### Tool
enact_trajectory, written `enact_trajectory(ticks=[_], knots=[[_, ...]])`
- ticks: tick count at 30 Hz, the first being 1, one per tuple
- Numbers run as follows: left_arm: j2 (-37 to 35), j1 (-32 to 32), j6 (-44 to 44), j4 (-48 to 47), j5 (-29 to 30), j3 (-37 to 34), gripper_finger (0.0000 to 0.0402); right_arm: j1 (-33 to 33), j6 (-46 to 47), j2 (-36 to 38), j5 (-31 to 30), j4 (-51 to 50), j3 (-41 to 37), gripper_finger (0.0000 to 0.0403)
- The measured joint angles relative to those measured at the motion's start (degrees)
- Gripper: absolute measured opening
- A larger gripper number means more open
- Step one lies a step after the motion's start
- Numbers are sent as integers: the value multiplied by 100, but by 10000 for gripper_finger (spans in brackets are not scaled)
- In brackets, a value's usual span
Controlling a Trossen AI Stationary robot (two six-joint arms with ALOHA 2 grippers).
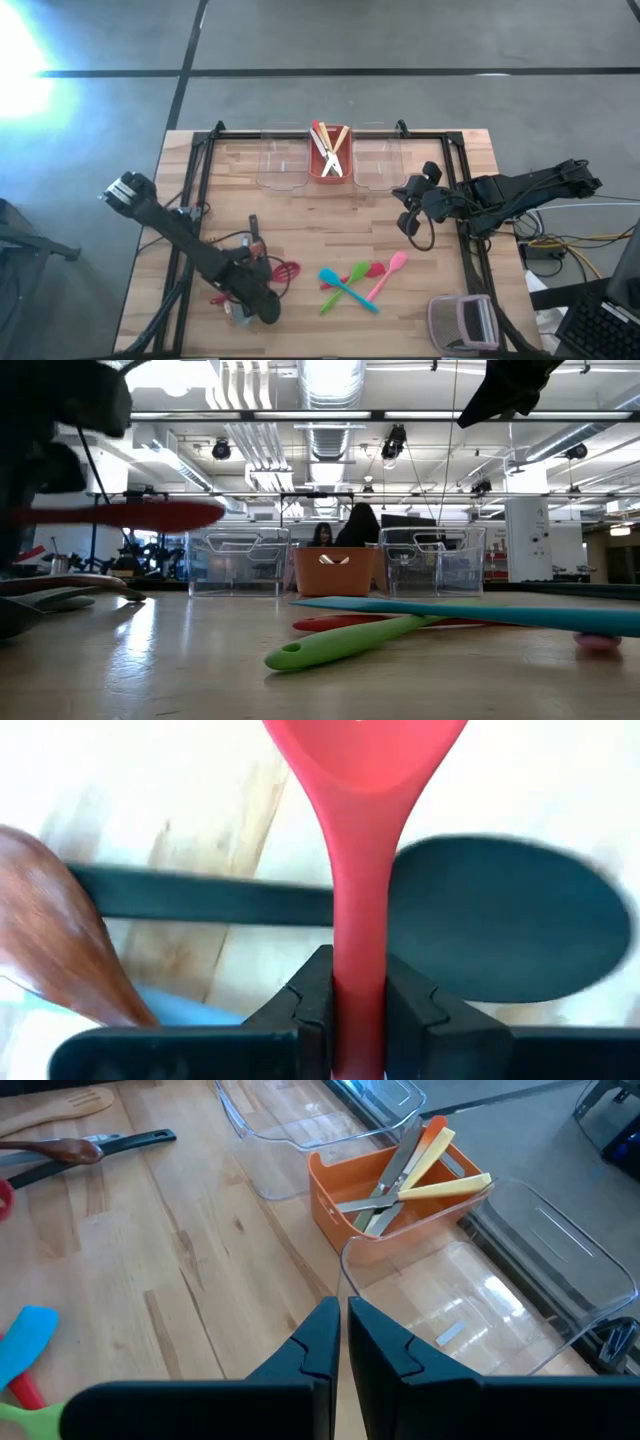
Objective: Pick & Place Kitchen Items
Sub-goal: Put the red serving spoon into the left transparent bin
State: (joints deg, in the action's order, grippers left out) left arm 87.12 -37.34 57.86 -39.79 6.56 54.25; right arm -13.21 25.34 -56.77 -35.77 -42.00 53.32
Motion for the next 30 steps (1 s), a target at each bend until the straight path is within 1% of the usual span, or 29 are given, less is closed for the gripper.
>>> enact_trajectory(ticks=[4,8,13,16,20,23,25,30], knots=[[-332,0,-75,-14,349,62,49,0,0,0,0,16,0,18],[-691,0,-77,-18,841,69,49,0,0,0,0,19,0,18],[-1049,61,-93,-9,1877,69,49,1,-2,0,0,28,0,18],[-1226,139,-276,23,2490,69,49,0,-2,0,0,31,0,18],[-1442,362,-719,142,3217,69,49,2,-2,0,0,37,0,18],[-1594,584,-1198,435,3600,69,49,2,-4,0,0,39,0,18],[-1684,762,-1601,716,3741,69,49,2,-4,0,0,39,0,18],[-1812,1293,-2759,1693,3766,61,49,2,-2,0,0,39,0,18]])
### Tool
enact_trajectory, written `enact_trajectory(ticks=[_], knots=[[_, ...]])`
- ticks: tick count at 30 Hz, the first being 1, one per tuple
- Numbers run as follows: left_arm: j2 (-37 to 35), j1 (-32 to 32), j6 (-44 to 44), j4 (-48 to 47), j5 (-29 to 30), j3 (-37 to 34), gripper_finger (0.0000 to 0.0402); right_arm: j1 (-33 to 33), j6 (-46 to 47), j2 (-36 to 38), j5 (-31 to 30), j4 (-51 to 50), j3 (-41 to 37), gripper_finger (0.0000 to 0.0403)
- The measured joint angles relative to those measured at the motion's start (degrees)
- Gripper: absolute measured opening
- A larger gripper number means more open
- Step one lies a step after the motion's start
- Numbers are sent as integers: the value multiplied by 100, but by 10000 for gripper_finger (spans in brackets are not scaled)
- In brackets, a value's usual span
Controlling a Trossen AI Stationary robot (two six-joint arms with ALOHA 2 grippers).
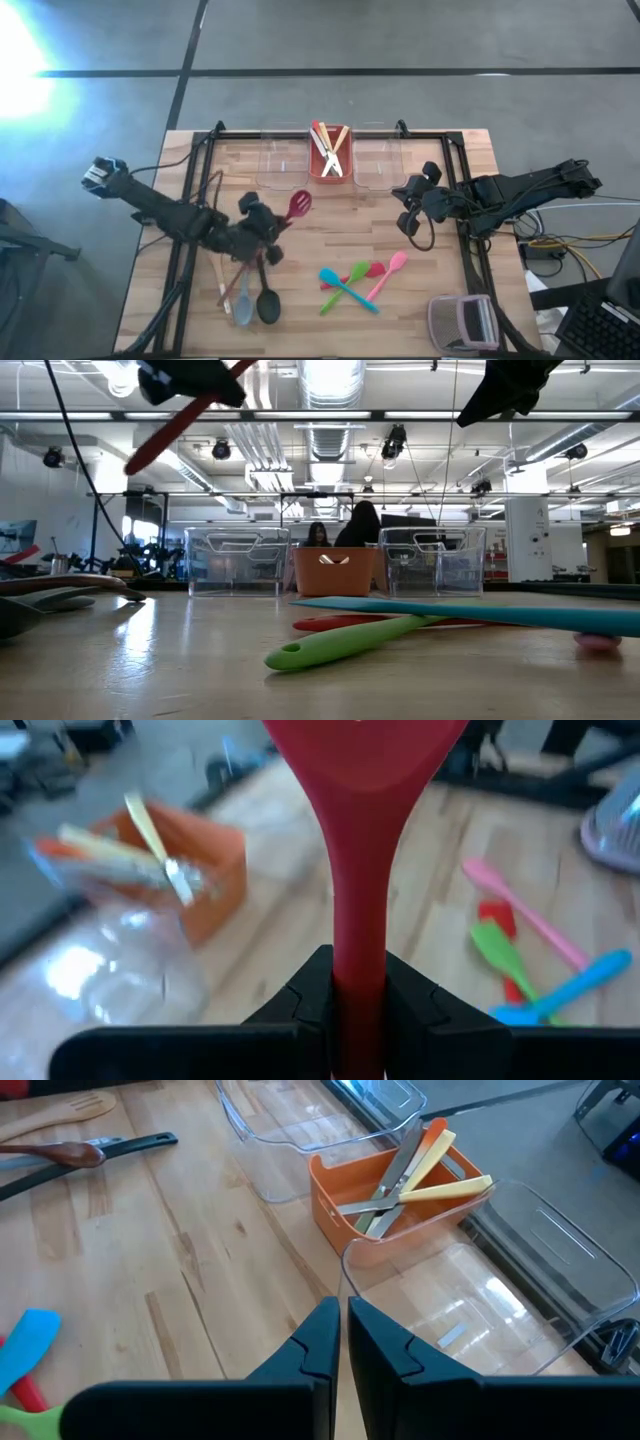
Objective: Pick & Place Kitchen Items
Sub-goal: Put the red serving spoon into the left transparent bin
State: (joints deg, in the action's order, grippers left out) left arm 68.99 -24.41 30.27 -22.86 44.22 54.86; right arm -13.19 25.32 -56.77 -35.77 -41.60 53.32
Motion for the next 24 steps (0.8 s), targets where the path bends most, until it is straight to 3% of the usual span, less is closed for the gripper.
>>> enact_trajectory(ticks=[5,10,17,24], knots=[[-81,622,-830,747,-318,-69,49,0,0,0,0,0,0,18],[-53,1395,-1514,1453,-1293,-75,49,0,0,0,2,0,0,18],[23,2504,-1986,2321,-2322,-77,49,0,-18,0,2,0,0,18],[212,3509,-2113,2856,-2923,-77,49,-1,-34,0,4,2,0,18]])
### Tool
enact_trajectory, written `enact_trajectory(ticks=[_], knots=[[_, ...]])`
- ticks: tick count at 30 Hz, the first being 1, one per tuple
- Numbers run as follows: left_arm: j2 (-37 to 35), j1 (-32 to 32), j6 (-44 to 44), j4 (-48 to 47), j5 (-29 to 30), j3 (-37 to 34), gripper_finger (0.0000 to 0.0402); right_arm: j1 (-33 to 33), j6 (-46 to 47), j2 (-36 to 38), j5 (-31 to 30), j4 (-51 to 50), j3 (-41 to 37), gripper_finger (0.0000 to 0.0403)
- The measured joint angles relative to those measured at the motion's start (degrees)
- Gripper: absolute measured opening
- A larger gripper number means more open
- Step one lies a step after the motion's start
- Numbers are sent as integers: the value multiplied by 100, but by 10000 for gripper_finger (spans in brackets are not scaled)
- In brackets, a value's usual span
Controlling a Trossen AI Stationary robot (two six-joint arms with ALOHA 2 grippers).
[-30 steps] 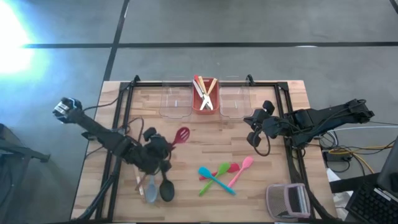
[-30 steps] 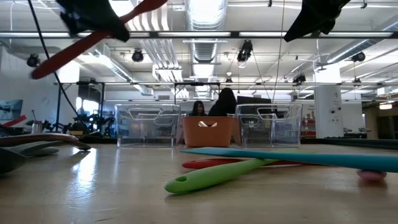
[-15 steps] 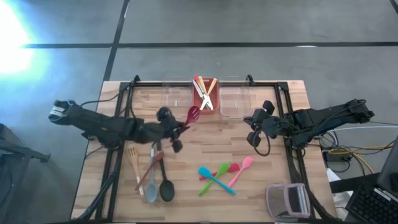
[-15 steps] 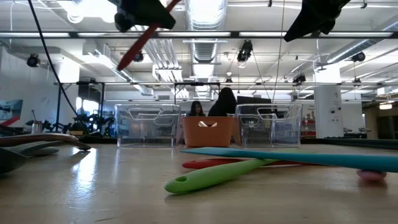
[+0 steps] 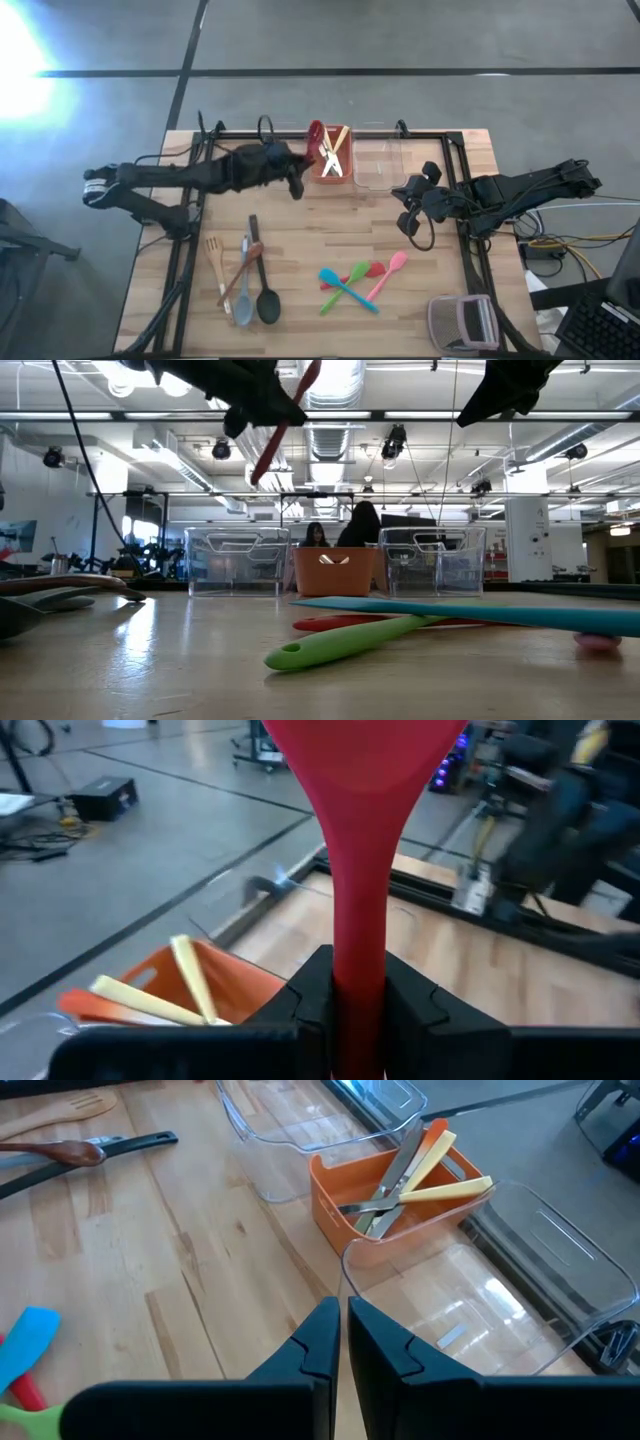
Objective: Pick & Place Kitchen Items
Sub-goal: Put the red serving spoon into the left transparent bin
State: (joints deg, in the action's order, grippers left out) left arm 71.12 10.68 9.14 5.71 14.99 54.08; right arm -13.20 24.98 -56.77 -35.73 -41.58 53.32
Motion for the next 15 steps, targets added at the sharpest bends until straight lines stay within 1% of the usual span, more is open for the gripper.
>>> enact_trajectory(ticks=[5,11,15], knots=[[282,805,-16,373,-274,-2,49,1,-10,0,0,0,0,18],[778,1828,160,913,-918,-2,49,1,0,0,10,4,0,18],[1126,2262,343,1160,-1220,-2,49,1,8,0,15,7,1,18]])
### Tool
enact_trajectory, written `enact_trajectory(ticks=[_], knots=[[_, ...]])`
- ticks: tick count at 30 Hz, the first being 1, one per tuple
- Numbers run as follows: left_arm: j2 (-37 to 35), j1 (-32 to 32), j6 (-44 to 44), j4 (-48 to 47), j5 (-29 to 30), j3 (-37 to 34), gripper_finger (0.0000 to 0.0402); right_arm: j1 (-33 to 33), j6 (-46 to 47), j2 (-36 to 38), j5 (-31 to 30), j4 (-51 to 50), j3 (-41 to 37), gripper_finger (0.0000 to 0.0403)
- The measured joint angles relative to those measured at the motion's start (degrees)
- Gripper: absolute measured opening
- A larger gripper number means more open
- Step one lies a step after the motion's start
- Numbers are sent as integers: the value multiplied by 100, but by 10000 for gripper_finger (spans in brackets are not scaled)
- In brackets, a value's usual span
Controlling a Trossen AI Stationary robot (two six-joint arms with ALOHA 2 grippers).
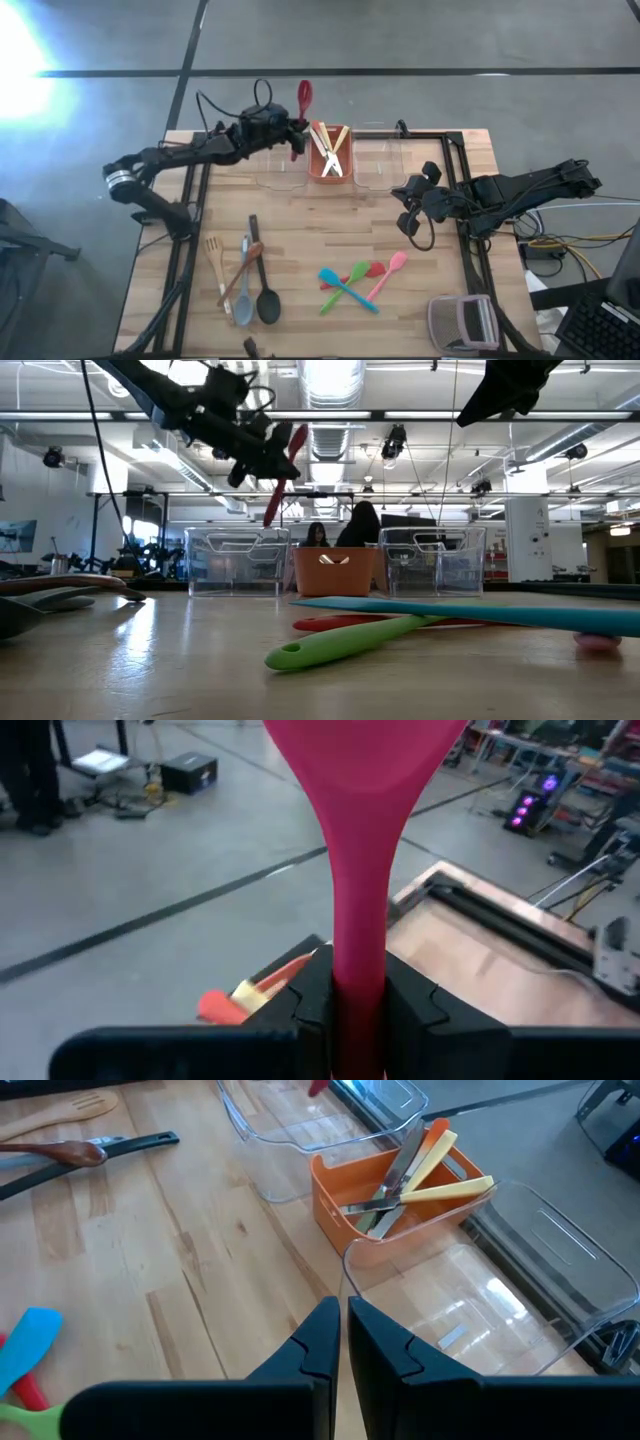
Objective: Pick & Place Kitchen Items
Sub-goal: Put the red serving spoon into the left transparent bin
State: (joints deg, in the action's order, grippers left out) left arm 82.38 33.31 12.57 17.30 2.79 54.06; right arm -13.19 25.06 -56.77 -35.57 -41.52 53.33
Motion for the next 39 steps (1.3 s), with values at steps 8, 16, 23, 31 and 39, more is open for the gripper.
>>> enact_trajectory(ticks=[8,16,23,31,39], knots=[[668,340,405,10,-45,0,49,0,-2,0,0,-2,-1,18],[1092,457,986,-16,335,-203,49,-1,-15,0,-1,-9,-1,18],[1017,563,1613,28,529,-667,49,-2,-44,0,100,-13,-1,18],[1013,559,1989,-69,523,-742,49,-1,-170,0,104,22,-1,18],[1013,559,2162,-750,411,-745,49,0,-170,0,103,27,-1,18]])
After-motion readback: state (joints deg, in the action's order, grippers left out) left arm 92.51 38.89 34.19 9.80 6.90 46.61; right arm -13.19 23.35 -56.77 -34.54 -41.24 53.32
